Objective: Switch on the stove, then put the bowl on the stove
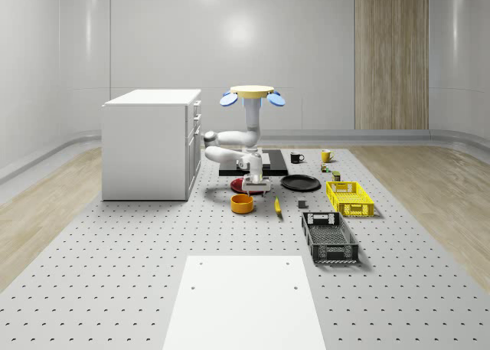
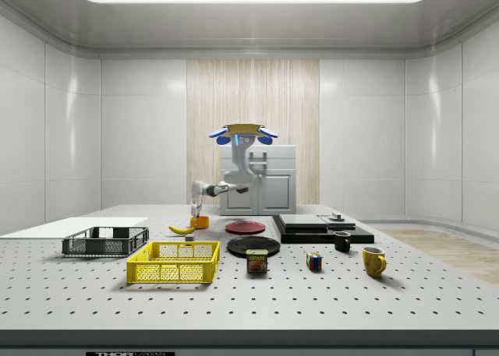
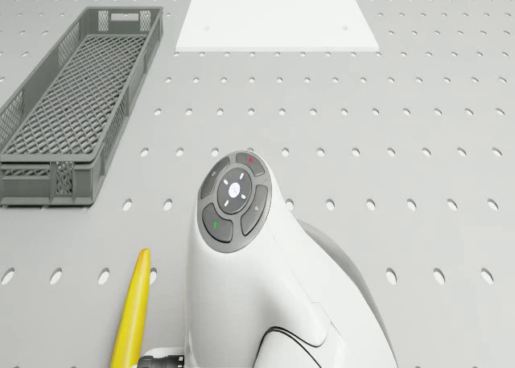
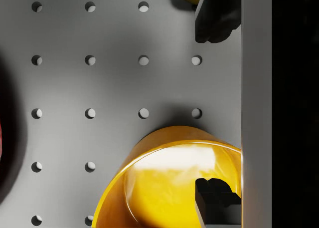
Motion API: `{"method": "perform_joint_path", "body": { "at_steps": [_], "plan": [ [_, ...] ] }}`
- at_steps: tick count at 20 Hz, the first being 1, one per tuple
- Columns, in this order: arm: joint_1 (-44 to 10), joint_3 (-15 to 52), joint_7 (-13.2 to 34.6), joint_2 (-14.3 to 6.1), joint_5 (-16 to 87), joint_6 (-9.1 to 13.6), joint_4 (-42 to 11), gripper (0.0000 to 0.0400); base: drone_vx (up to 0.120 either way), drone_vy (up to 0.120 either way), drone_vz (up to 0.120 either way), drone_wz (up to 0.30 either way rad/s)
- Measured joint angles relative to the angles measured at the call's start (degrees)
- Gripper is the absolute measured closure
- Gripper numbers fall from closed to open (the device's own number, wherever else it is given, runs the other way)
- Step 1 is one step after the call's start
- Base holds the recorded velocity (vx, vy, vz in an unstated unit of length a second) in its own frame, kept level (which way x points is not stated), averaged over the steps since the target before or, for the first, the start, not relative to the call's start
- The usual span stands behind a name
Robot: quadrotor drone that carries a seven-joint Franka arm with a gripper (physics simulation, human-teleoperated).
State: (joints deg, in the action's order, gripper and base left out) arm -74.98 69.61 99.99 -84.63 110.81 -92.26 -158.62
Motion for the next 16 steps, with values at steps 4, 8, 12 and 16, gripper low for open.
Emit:
{"method": "perform_joint_path", "body": {
  "at_steps": [4, 8, 12, 16],
  "plan": [
    [0.0, 0.0, 0.0, 0.0, 0.0, 0.0, 0.0, 0.0, 0.0, -0.1, 0.0, 0.0],
    [-0.2, -0.7, 0.0, -0.1, 0.6, -0.4, 0.3, 0.0, 0.0, 0.0, 0.0, 0.0],
    [-0.6, -3.0, -0.1, 0.0, 2.8, -1.5, 1.2, 0.0, 0.0, 0.0, 0.0, 0.0],
    [-0.7, -4.7, -0.4, 0.1, 4.3, -2.3, 1.9, 0.0, 0.0, 0.0, 0.0, 0.0]
  ]
}}
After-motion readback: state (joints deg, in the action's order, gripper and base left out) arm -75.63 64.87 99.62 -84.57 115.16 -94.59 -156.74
